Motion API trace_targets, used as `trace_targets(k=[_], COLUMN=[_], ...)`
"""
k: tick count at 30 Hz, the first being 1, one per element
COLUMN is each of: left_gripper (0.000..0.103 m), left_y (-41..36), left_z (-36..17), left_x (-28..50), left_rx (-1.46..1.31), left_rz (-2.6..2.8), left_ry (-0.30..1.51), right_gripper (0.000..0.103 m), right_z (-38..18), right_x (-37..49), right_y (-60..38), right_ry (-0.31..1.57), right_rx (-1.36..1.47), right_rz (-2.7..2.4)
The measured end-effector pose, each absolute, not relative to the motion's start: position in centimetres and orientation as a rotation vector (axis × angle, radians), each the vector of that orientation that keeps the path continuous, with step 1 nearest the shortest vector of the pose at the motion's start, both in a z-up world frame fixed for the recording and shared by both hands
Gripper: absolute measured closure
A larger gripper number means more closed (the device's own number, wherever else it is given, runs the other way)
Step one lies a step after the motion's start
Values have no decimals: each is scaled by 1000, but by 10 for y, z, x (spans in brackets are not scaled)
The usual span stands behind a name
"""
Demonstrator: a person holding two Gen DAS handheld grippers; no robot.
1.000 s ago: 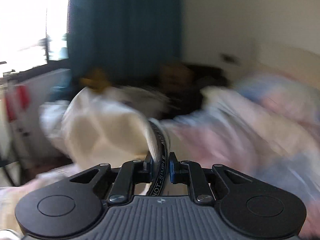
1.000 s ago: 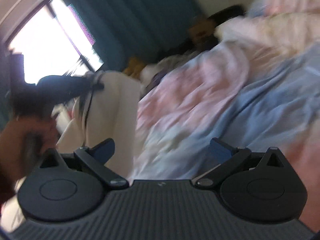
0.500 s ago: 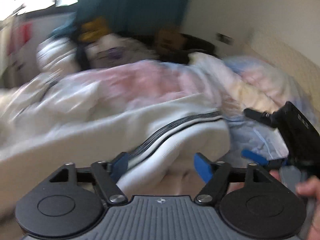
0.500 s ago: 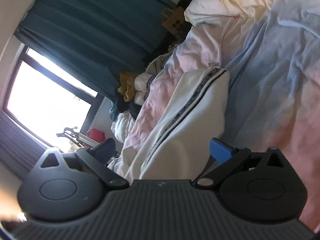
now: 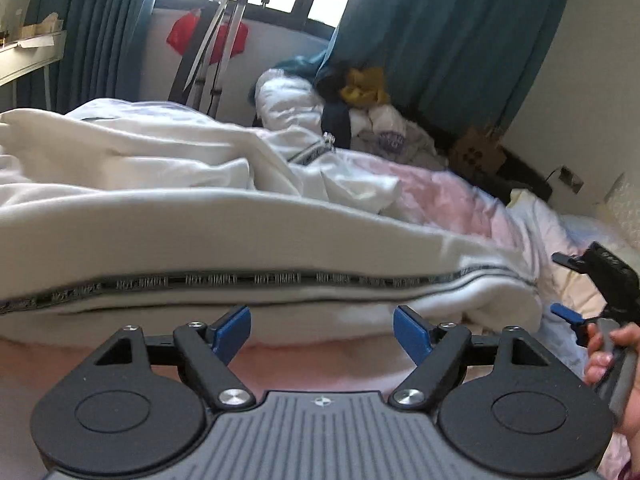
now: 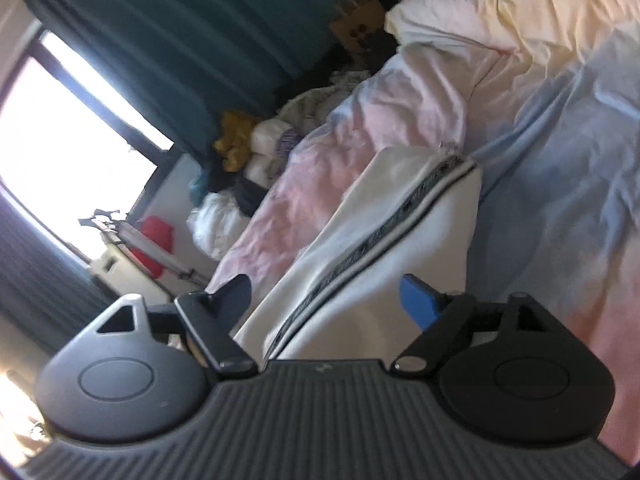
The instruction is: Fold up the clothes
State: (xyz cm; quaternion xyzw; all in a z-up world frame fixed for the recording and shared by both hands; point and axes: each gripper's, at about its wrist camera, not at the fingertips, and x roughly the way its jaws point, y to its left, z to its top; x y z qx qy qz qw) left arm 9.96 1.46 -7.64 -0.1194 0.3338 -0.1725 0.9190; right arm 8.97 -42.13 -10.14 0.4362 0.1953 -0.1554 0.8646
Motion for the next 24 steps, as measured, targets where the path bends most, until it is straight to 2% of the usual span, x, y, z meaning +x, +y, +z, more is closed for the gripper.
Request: trace_targets(k=[7,13,16,17,19,21,24], left_gripper=[22,22,22,22,22,22,22], left_y=[27,46,50,51,52,52,52], left_z=[-98,-111,-119,-121,-122,-121,-119], left_x=[124,145,151,153,154,154,153], left_rx=[-368,-478,-508,-516,-525,-514,-510], left_rz=[-321,-308,-299,-299,-303,-301,-295], left_ry=[704,731,756,765,767,754,735], right_gripper=[19,21,37,50,64,83,90], right_z=[-106,-139,-149,-151,-149,-143,-121], right_x=[173,216,223,223,220,216,215], right_y=[-475,-489,-482,-480,-476,-476,-476], right_ry=[623,833,869,871,866,837,773], right_rx=[943,895,824,802,768,783,780], right_rz=[-525,-675,-727,-746,-774,-771,-748])
